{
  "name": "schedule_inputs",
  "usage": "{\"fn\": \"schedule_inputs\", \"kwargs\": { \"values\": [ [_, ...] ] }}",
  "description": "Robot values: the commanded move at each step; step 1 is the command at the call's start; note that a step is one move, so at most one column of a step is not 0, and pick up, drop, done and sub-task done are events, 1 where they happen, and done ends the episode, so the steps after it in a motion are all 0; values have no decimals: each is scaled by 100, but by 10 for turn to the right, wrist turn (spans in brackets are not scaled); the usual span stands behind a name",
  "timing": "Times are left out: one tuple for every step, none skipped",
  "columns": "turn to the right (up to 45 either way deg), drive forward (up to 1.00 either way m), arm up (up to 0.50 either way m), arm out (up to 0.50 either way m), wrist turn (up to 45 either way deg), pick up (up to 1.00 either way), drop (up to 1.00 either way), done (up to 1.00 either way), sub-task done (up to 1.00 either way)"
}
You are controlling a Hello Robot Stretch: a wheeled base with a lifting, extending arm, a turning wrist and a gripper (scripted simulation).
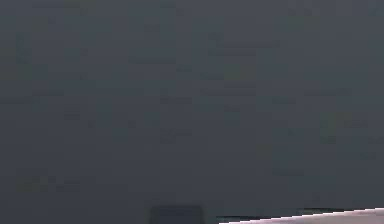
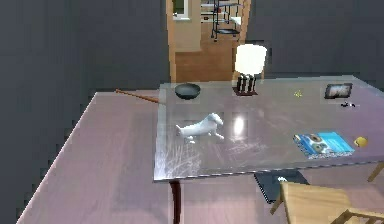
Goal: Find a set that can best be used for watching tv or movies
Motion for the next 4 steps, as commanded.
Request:
{"fn": "schedule_inputs", "kwargs": {
  "values": [
    [30,0,0,0,0,0,0,0,0],
    [0,20,0,0,0,0,0,0,0],
    [450,0,0,0,0,0,0,0,0],
    [30,0,0,0,0,0,0,0,0]
  ]
}}
